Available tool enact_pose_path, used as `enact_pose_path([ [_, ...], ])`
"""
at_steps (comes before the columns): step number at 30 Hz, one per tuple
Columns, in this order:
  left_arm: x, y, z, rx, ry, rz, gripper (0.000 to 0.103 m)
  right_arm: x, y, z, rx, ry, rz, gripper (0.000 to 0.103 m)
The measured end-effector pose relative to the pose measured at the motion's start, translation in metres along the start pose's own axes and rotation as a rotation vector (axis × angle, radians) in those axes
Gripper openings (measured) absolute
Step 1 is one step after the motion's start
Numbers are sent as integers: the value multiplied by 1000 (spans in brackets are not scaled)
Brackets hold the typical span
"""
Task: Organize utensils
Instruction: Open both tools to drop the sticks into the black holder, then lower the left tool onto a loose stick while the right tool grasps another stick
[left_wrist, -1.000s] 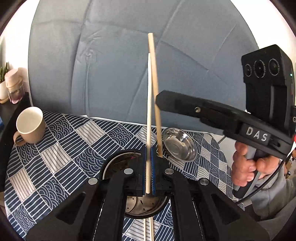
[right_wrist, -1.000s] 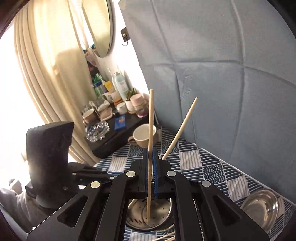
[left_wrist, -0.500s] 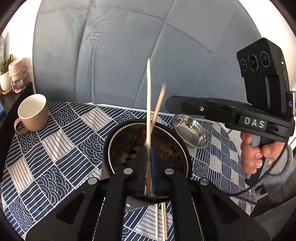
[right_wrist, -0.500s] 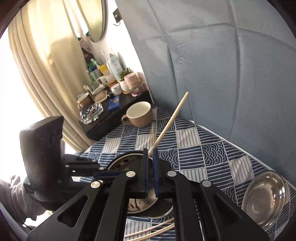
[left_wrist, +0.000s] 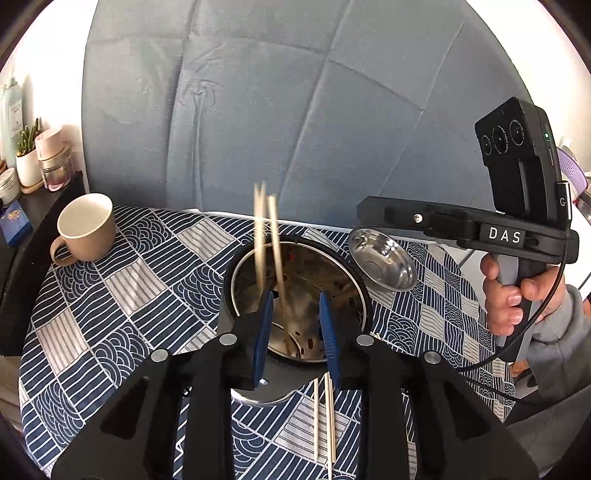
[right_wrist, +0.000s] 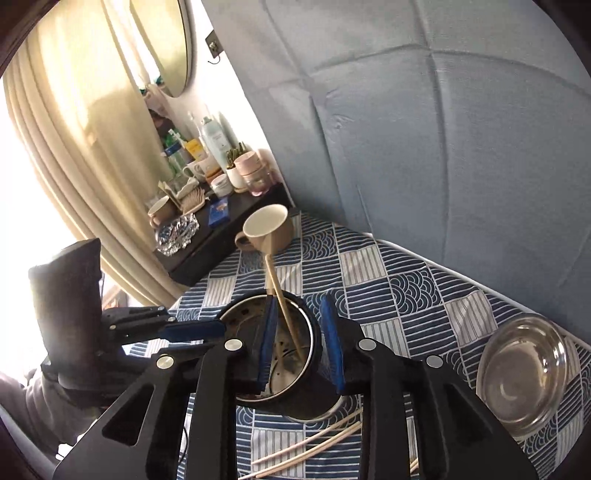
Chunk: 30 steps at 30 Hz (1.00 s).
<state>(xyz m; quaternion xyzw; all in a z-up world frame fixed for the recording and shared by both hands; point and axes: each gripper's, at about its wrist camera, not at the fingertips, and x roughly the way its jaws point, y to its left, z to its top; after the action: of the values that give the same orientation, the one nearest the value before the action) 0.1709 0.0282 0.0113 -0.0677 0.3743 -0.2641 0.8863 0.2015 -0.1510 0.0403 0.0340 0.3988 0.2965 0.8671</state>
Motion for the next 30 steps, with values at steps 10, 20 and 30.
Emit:
enact_pose_path([
  [10,-13,-3,-11,-2,12,26,31,-18,7,-10,-10,-2,-41,37],
  [20,-26,1,-27,-33,30,61,58,-33,3,-34,11,9,-90,47],
  [30,1,-10,-64,34,184,101,66,-38,-26,-73,123,50,-191,58],
])
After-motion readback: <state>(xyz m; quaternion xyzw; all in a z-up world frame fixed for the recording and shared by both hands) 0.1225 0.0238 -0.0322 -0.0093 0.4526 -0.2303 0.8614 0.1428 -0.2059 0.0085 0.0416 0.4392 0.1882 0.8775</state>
